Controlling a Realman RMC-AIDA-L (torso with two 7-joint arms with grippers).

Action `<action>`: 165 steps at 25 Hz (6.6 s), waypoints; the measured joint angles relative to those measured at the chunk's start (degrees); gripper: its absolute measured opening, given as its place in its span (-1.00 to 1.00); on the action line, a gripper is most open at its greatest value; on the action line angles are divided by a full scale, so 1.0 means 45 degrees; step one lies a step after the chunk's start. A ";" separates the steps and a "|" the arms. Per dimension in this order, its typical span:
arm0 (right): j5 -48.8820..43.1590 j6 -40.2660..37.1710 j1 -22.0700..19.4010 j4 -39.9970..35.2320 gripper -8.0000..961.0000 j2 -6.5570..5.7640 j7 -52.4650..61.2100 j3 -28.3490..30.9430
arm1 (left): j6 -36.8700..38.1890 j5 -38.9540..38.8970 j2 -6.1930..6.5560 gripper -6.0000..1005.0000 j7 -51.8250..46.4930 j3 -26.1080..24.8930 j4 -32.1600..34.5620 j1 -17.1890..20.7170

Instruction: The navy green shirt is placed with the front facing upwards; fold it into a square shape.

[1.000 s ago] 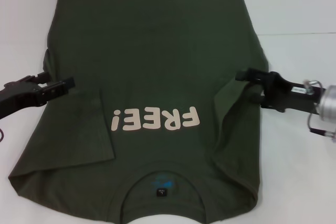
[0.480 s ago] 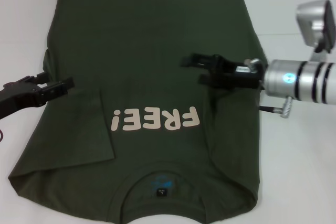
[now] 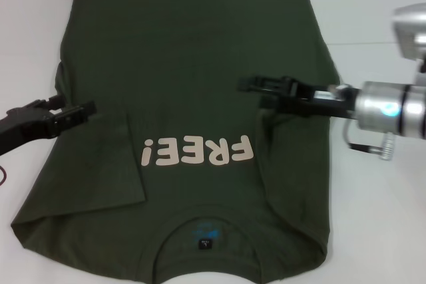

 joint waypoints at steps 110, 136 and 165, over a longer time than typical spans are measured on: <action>-0.6293 -0.8244 -0.1698 -0.8071 0.89 -0.0934 0.1317 -0.0222 | 0.3630 0.8869 0.1246 0.70 -0.5458 0.2563 0.3148 -0.0579; -0.6154 -0.8344 -0.1656 -0.8071 0.89 -0.0969 0.1289 -0.0212 | 0.3088 0.9120 0.1209 -0.80 -0.6014 0.2917 0.3436 -0.0666; -0.9942 -1.0150 0.1400 -0.8164 0.88 -0.1232 0.6354 -0.0792 | 0.4686 0.8726 0.1642 -0.94 -0.6868 0.0747 0.3577 -0.1224</action>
